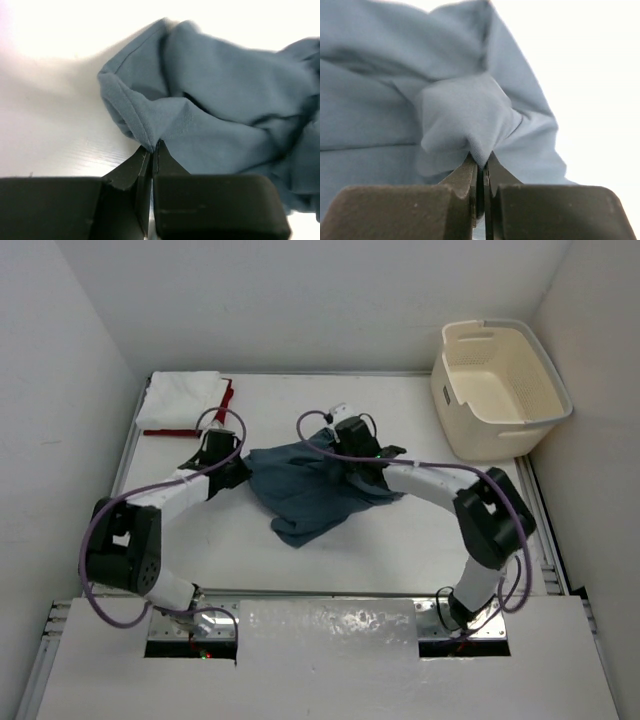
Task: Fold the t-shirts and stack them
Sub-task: Flatten out the tshirt
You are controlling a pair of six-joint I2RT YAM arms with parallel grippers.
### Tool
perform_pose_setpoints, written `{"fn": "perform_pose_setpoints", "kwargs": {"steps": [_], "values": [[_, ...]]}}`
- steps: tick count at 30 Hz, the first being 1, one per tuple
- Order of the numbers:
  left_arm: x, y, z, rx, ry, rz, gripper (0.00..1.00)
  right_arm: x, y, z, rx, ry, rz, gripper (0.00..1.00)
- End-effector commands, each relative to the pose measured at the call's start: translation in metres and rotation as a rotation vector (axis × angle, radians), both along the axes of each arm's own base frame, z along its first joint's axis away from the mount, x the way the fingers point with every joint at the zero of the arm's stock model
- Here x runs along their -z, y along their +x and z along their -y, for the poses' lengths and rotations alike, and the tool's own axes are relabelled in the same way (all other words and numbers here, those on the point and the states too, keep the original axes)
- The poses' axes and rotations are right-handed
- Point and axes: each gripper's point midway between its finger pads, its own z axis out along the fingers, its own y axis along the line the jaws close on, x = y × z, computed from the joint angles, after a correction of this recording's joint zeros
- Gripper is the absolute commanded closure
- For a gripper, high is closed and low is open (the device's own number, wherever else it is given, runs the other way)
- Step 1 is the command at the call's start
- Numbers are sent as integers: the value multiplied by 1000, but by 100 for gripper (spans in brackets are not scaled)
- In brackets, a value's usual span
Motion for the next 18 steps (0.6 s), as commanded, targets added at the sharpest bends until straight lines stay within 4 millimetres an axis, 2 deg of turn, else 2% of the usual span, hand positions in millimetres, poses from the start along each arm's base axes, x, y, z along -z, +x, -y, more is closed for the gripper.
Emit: {"fn": "perform_pose_setpoints", "kwargs": {"steps": [1,2,3,4,5,6,7,8,9,10,11,12,13,14,15,16,18], "values": [[-71,26,-11,-30,33,191,100,-96,25,24,126,98,207,100],[-92,27,-17,-53,51,246,100,-106,25,34,151,105,212,100],[-110,29,-21,-55,74,278,100,-123,24,58,203,120,216,99],[-125,29,-31,-90,109,311,100,-133,22,70,226,133,226,99],[-157,27,-36,-101,123,377,100,-142,20,84,243,127,240,99],[-174,24,-41,-119,137,410,100,-172,16,106,279,151,305,99],[-191,21,-50,-156,157,446,100,-185,13,120,301,150,334,100],[-227,13,-52,-156,148,534,100,-199,8,127,290,133,362,100],[-249,9,-52,-157,137,596,100,-212,3,135,293,126,386,100],[-268,3,-52,-152,122,651,100,-246,-6,140,290,150,452,100],[-306,-11,-54,-143,113,761,100,-256,-14,145,275,125,461,100],[-324,-20,-56,-150,107,810,100,-269,-20,151,292,123,481,100],[-339,-30,-62,-172,110,849,100,-301,-30,160,311,141,545,100],[-369,-50,-68,-187,108,932,100,-310,-39,175,354,102,556,100],[-381,-61,-74,-210,105,965,100,-321,-45,183,384,97,576,100],[-399,-81,-83,-250,99,1018,100,-341,-59,196,412,86,612,100],[-422,-106,-87,-258,77,1084,100,-370,-78,210,446,100,673,100]]}}
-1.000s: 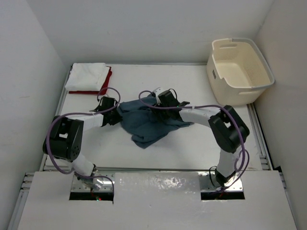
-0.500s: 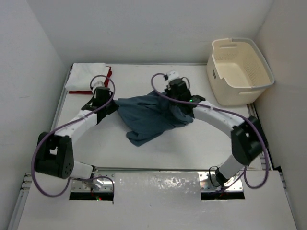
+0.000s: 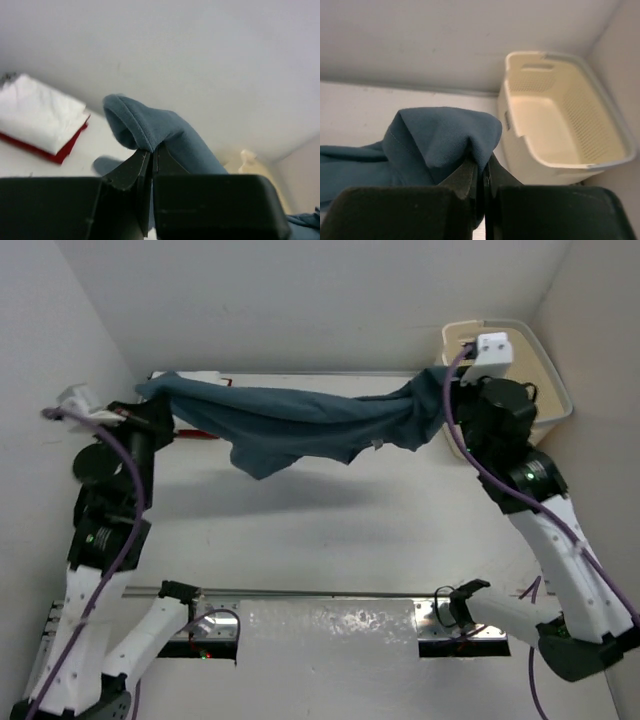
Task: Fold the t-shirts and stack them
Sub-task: Flatten out the tshirt
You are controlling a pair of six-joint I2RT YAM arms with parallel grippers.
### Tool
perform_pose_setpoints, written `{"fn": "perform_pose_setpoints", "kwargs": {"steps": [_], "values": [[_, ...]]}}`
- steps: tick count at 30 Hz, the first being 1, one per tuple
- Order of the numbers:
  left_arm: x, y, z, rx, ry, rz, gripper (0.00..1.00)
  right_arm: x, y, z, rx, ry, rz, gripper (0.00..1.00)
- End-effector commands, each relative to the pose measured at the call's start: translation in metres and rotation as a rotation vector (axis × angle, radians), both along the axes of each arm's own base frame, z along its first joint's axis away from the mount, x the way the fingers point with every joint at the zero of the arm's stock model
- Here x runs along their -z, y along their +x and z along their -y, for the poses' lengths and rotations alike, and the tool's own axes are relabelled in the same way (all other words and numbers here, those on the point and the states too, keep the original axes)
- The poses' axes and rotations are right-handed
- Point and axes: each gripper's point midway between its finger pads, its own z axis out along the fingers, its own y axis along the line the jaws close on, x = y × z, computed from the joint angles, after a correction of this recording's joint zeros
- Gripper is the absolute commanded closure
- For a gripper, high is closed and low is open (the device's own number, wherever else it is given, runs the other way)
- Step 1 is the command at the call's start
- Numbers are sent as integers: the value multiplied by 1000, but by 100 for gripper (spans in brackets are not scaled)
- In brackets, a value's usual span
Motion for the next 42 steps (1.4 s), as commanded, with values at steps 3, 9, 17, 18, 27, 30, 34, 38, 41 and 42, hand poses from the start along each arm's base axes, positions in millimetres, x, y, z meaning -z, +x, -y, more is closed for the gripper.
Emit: {"fn": "perform_pose_setpoints", "kwargs": {"steps": [3,9,17,18,27,30,34,38,41,42], "values": [[-60,-57,-19,-35,-20,172,100,-69,-50,56,173,-41,134,100],[-53,-44,-2,43,-32,139,100,-100,-66,85,308,-93,175,100],[91,48,35,117,-95,-224,97,48,36,62,224,-188,-207,100],[125,56,41,135,-104,-284,80,69,52,64,183,-156,-238,100],[255,86,37,63,-22,-713,0,235,149,28,-55,-26,-624,1],[249,92,19,-25,-46,-718,0,213,148,-6,-161,10,-573,1],[265,93,-1,-57,-131,-761,0,202,108,-56,-296,-60,-582,1],[296,77,-7,-74,-159,-863,0,218,31,-126,-511,-103,-624,1],[311,68,-9,-75,-171,-899,0,238,-50,-199,-756,-230,-623,1],[313,67,-9,-71,-174,-905,0,244,-67,-210,-797,-255,-625,1]]}}
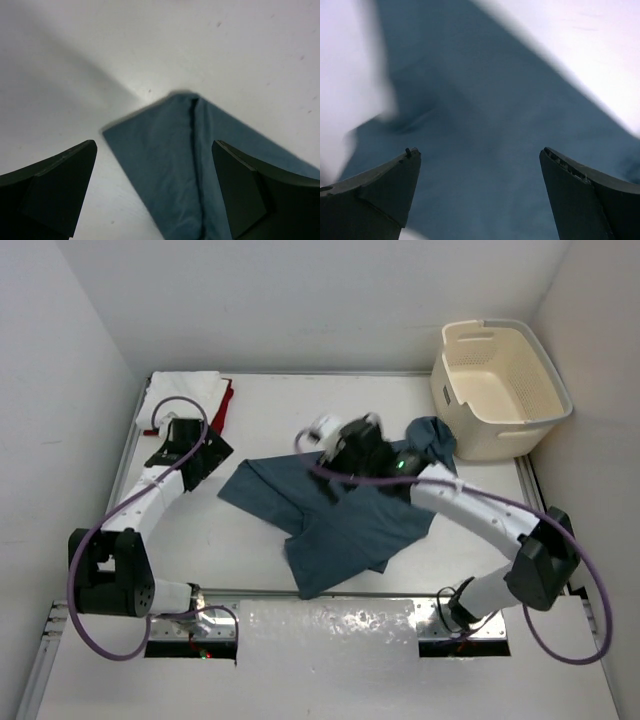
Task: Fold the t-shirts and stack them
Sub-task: Flatten out the tshirt
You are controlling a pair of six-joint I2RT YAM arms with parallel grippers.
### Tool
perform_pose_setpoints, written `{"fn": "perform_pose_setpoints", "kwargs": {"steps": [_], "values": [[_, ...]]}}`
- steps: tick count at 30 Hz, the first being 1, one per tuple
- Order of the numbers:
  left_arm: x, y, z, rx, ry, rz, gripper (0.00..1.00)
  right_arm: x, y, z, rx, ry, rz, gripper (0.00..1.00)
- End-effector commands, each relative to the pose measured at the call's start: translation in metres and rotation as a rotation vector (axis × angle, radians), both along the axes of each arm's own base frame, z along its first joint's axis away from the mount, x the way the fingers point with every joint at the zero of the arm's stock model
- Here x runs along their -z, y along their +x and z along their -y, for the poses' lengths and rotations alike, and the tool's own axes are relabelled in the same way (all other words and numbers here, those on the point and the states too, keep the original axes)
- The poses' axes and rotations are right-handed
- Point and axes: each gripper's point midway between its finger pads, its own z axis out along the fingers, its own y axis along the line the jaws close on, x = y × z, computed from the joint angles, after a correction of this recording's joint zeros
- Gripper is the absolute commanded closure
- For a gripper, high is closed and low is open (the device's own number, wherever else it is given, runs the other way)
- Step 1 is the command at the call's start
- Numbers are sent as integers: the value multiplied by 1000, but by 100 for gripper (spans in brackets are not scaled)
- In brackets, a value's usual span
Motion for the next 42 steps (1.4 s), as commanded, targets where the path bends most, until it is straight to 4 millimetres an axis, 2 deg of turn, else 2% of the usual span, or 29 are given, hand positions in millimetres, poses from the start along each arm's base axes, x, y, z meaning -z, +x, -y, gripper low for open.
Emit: {"fn": "perform_pose_setpoints", "kwargs": {"steps": [1,2,3,5,6,9,12,15,16,17,23,26,27,29,30,33,34,39,42], "values": [[13,-9,4,1,-41,-36,0,49,-80,-39,-227,-82,-86,1],[18,-10,5,11,-50,-43,0,53,-111,-64,-326,-88,-72,1],[20,-11,5,10,-53,-51,0,68,-130,-68,-404,-131,-71,1],[26,-10,9,27,-66,-48,0,83,-157,-82,-485,-160,-72,1],[29,-10,10,31,-73,-45,0,93,-186,-91,-573,-171,-96,1],[40,-10,14,59,-84,-44,0,114,-221,-101,-678,-210,-107,1],[52,-12,15,79,-82,-49,0,136,-233,-104,-712,-250,-102,2],[62,-16,18,98,-89,-52,0,153,-234,-108,-717,-260,-96,4],[67,-19,19,98,-94,-58,0,156,-228,-108,-696,-274,-77,5],[69,-20,19,99,-93,-60,0,159,-226,-109,-691,-282,-68,9],[74,-20,21,114,-100,-54,0,186,-230,-105,-688,-298,-99,10],[73,-18,23,127,-100,-46,0,197,-224,-101,-657,-339,-94,19],[74,-18,22,125,-94,-48,0,201,-223,-99,-654,-346,-94,30],[76,-19,21,125,-90,-56,0,198,-224,-104,-659,-310,-84,42],[78,-21,21,125,-90,-63,0,197,-223,-103,-653,-309,-76,64],[83,-23,22,127,-94,-79,0,185,-217,-107,-638,-280,-39,84],[85,-23,22,130,-95,-80,0,181,-216,-109,-642,-270,-35,87],[95,-30,23,130,-103,-114,0,156,-215,-118,-654,-183,-55,87],[103,-41,21,112,-102,-139,0,147,-203,-112,-605,-119,-105,87]]}}
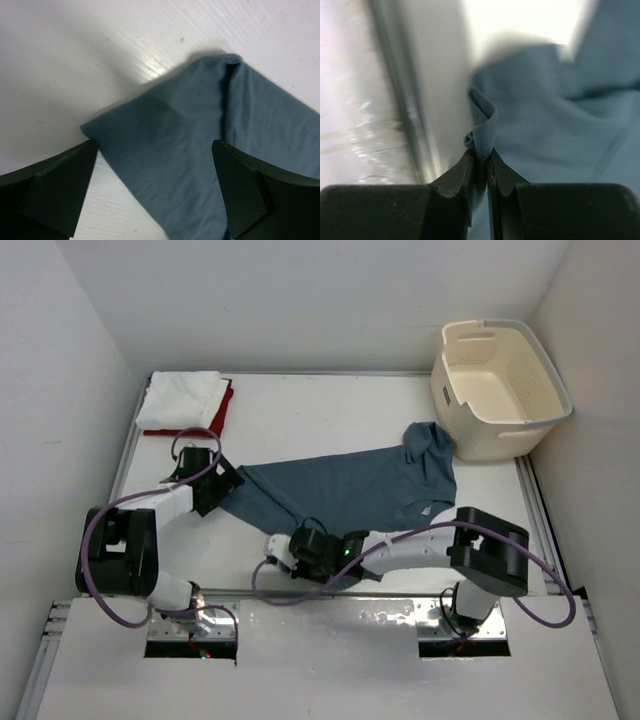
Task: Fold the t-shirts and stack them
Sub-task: Flatten out the tshirt
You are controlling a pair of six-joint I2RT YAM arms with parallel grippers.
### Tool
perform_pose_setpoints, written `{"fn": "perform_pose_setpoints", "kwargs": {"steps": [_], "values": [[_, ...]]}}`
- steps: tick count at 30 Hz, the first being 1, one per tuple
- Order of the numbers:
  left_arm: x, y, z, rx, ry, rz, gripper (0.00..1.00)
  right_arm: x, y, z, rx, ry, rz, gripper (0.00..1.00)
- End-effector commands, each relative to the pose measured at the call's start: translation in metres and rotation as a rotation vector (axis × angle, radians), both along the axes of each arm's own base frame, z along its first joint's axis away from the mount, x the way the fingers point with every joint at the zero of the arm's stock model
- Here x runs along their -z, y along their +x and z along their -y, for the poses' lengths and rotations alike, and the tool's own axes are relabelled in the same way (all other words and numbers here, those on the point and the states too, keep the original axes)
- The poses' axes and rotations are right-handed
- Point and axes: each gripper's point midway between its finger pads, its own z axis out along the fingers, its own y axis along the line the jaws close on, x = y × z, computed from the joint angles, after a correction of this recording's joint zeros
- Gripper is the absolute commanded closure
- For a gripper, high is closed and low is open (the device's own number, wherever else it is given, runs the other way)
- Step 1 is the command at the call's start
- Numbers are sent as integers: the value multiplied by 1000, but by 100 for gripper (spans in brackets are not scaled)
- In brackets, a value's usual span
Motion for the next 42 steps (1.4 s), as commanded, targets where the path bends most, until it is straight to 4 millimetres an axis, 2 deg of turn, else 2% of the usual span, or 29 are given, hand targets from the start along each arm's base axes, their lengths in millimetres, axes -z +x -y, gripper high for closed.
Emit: {"fn": "perform_pose_setpoints", "kwargs": {"steps": [1,2,3,7,11,14,19,22,26,28,29,30,32,33,35,39,40,41,42], "values": [[7,-7,-6,-25,9,-1,1,-33,29,-5,107,131,-22,87],[10,-12,-7,-29,12,-5,6,-34,27,-3,107,147,-50,88],[11,-14,-8,-38,15,-14,7,-43,31,-3,122,182,-57,89],[14,-22,-14,-63,38,-42,8,-57,38,1,132,221,-83,89],[0,-25,-32,-124,119,-49,10,-62,45,7,158,232,-90,88],[4,-35,-44,-161,177,-84,12,-69,52,11,187,253,-93,88],[8,-22,-36,-92,181,-45,22,-76,55,12,193,256,-95,88],[17,-19,-24,-33,240,-54,26,-78,57,13,197,256,-93,88],[39,-16,-17,1,312,-113,30,-81,61,16,210,257,-89,89],[50,-17,-17,4,318,-155,37,-83,62,18,213,262,-86,89],[50,-14,-18,1,335,-175,44,-82,62,20,213,262,-85,89],[47,-12,-20,-12,349,-170,59,-84,64,21,221,266,-81,89],[45,-12,-24,-46,367,-183,72,-86,65,23,225,269,-77,89],[45,-12,-23,-42,366,-193,99,-88,67,24,230,275,-70,89],[46,-7,-13,-5,333,-180,100,-93,72,28,250,285,-47,89],[29,-3,-5,-13,291,-109,100,-102,98,44,366,303,-10,91],[10,4,-3,-20,280,-52,100,-111,108,49,408,320,10,93],[-1,6,-4,-26,281,-27,100,-115,122,60,475,329,22,93],[-24,13,-3,-44,270,42,100,-124,132,67,519,346,54,94]]}}
